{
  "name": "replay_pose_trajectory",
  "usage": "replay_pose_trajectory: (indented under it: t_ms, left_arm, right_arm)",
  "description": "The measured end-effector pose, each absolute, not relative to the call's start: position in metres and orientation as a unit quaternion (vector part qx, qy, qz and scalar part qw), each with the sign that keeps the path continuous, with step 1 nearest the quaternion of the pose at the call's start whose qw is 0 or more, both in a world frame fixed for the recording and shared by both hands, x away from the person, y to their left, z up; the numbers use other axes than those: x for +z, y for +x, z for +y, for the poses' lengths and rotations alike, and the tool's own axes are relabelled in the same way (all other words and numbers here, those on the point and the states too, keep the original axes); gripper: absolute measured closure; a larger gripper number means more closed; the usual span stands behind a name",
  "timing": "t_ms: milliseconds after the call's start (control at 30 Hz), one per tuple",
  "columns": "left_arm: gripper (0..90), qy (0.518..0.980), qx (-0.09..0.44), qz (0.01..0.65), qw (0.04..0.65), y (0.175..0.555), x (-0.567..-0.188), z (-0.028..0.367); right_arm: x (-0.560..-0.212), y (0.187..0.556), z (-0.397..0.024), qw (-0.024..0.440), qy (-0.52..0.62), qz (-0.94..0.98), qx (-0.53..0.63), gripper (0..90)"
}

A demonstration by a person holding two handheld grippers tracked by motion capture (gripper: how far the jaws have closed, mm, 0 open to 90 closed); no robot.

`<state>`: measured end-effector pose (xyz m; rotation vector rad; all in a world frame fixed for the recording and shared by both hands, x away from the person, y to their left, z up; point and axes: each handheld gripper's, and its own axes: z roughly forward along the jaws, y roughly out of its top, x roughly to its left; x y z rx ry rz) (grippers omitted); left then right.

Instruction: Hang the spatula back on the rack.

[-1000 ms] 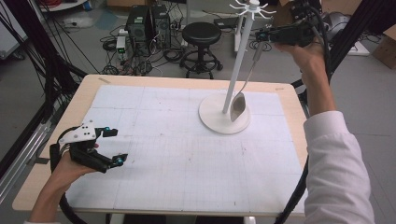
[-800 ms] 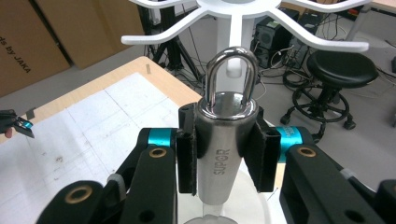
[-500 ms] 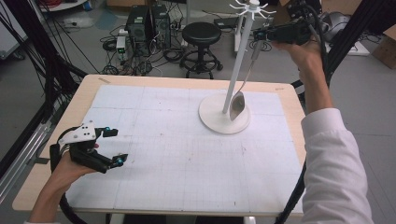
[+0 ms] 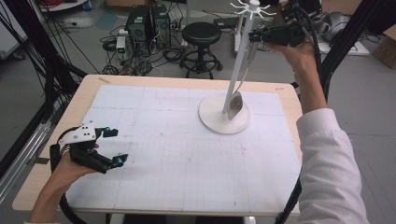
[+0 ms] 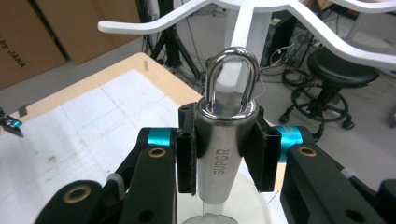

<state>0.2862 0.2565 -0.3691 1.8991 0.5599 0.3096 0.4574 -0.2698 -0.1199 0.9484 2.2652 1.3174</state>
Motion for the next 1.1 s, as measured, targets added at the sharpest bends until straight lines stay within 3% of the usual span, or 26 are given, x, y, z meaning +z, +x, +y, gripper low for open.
replay_pose_trajectory:
  t_ms: [300, 600, 900, 1100]
  left_arm:
    - [1.7, 0.801, 0.129, 0.232, 0.536, 0.286, -0.369, 0.254]
    - [1.7, 0.800, 0.126, 0.232, 0.538, 0.285, -0.369, 0.254]
    - [1.7, 0.794, 0.125, 0.235, 0.547, 0.286, -0.369, 0.257]
    - [1.7, 0.787, 0.126, 0.241, 0.554, 0.285, -0.370, 0.260]
  right_arm:
    - [-0.130, 0.439, -0.275, 0.189, 0.346, 0.783, 0.481, 59.1]
    - [-0.154, 0.416, -0.285, 0.191, 0.348, 0.781, 0.482, 38.8]
    - [-0.189, 0.388, -0.291, 0.203, 0.322, 0.782, 0.493, 1.7]
    - [-0.210, 0.366, -0.290, 0.204, 0.292, 0.781, 0.514, 0.4]
